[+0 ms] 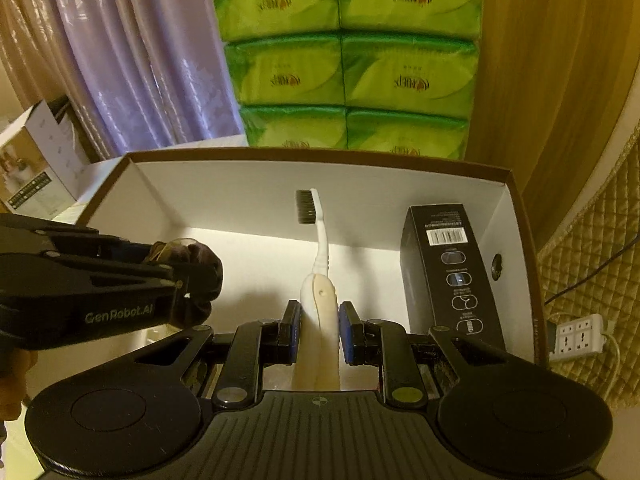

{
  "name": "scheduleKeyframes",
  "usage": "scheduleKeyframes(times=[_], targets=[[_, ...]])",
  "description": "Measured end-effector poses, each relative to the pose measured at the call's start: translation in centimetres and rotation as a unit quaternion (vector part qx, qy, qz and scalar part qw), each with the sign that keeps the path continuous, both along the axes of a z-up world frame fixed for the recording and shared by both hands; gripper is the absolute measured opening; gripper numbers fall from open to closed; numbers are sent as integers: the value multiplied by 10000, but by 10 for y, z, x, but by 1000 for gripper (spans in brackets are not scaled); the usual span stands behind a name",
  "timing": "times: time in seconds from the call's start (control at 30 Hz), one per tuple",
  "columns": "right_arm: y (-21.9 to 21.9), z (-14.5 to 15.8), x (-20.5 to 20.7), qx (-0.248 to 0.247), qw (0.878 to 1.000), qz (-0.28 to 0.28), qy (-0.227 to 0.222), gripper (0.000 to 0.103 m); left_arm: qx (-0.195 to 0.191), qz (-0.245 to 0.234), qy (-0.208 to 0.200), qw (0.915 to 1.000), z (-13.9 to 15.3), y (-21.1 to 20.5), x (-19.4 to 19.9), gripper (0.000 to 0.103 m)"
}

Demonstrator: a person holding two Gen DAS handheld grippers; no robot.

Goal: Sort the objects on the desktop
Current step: 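Carry the scrunchie and toothbrush over the box with both tools, then lower the scrunchie and toothbrush into the box and open both tools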

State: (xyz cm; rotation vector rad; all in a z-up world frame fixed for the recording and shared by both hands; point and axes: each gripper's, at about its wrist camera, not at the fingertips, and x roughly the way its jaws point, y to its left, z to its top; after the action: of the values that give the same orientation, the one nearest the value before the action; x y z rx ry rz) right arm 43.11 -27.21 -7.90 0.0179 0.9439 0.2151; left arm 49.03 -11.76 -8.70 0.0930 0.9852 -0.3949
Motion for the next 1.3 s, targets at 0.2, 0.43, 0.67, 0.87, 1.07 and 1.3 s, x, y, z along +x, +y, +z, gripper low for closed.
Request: scheduleKeyframes(times=[0.2, 0.43, 0.67, 0.87, 1.07, 1.3], targets=[[1, -8, 7, -53, 10000, -25, 75, 17, 109, 19, 34, 9999, -11, -6, 13, 27], [1, -12, 11, -79, 9999, -51, 97, 17, 141, -13, 12, 9999, -15, -6, 15, 48], [4, -12, 12, -117, 9999, -60, 72, 18, 281, -27, -146, 9995, -10, -5, 12, 59], [3, -11, 9, 77, 10000, 33, -14, 18, 276, 50, -179, 9994, -6, -1, 7, 72], [-3, -4, -3, 117, 9998, -64, -118, 55, 245, 92, -276, 9993, 3, 7, -2, 77], [-9, 8, -21, 174, 9995, -71, -253, 79, 156, 81, -351, 9992, 16, 13, -16, 85]])
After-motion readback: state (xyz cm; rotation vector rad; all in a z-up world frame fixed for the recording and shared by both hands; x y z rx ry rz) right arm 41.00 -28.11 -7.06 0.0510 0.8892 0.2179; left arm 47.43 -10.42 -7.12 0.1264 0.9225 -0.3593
